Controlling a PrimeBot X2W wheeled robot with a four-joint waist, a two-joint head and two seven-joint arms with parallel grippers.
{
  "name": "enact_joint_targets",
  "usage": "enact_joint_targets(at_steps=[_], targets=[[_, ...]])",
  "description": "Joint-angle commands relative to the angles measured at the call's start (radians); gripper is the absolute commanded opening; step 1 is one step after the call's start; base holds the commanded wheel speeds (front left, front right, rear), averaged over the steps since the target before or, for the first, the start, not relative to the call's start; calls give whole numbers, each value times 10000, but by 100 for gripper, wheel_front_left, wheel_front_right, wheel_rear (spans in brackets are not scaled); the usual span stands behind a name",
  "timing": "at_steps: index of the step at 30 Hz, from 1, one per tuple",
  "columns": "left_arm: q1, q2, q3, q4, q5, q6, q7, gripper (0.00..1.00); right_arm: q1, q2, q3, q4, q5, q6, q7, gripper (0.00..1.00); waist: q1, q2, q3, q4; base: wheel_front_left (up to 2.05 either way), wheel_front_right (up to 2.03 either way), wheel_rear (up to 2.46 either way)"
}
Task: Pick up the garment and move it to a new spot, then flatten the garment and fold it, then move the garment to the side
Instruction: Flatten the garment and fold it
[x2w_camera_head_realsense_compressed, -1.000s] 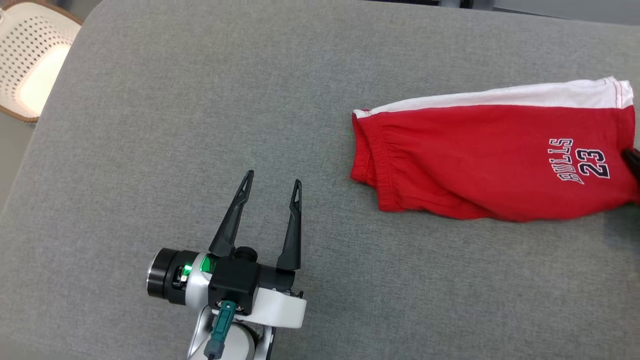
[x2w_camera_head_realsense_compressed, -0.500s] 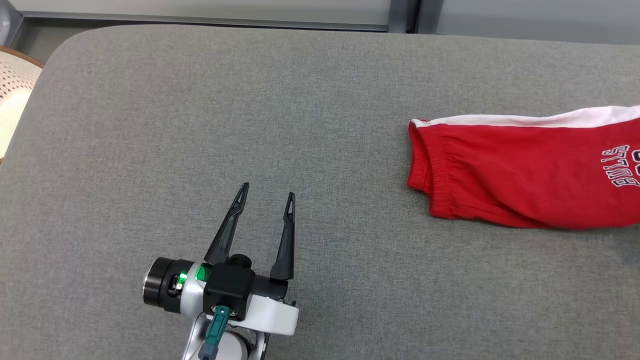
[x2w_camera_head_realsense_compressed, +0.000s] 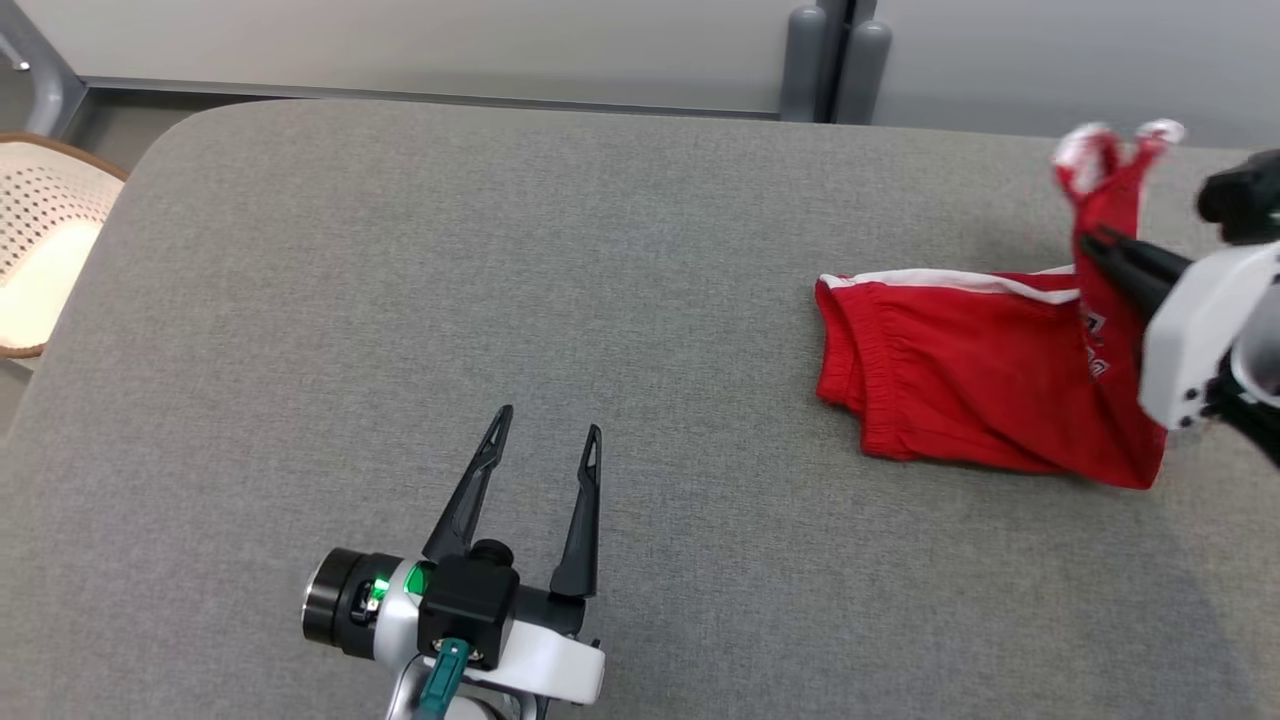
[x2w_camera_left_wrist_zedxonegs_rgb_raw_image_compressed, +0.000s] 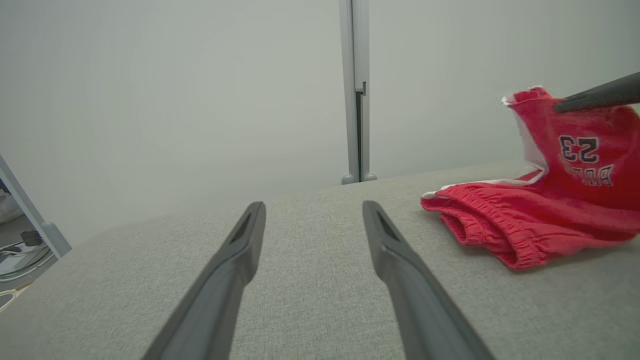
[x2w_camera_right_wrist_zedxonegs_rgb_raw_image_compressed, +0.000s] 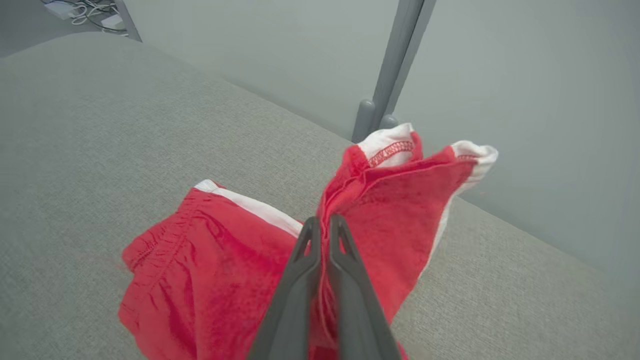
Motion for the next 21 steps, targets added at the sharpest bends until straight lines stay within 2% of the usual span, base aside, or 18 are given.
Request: enact_joint_targets(at_steps=[1,8,14,15,16,19,21], targets=[[99,5,10,25,56,-31,-43,100,-9,197,-62,-133,-198,-6,166,0,0,0,-28,110,0,0,0],[99,-137,3,19,27,-116,-43,100,386,1243,-163,-703,-873,-6,819,0,0,0,70,414,0,0,0],[69,-192,-26,65,5,-207,-43,100,918,2165,-260,-615,-1174,-6,973,0,0,0,181,544,0,0,0],[65,-203,-31,85,-7,-210,-44,100,1032,2311,-327,-595,-1148,-6,928,36,0,0,182,548,0,0,0],[66,-212,-37,110,-14,-225,-44,100,1131,2471,-434,-600,-1120,-6,801,100,0,0,172,541,0,0,0],[148,-233,-29,212,-61,-298,-44,100,1565,2847,-661,-851,-786,-6,494,100,0,0,41,465,0,0,0],[204,-244,12,287,-99,-291,-44,100,1703,2815,-1011,-1119,-682,-12,1,100,0,0,-79,359,0,0,0]])
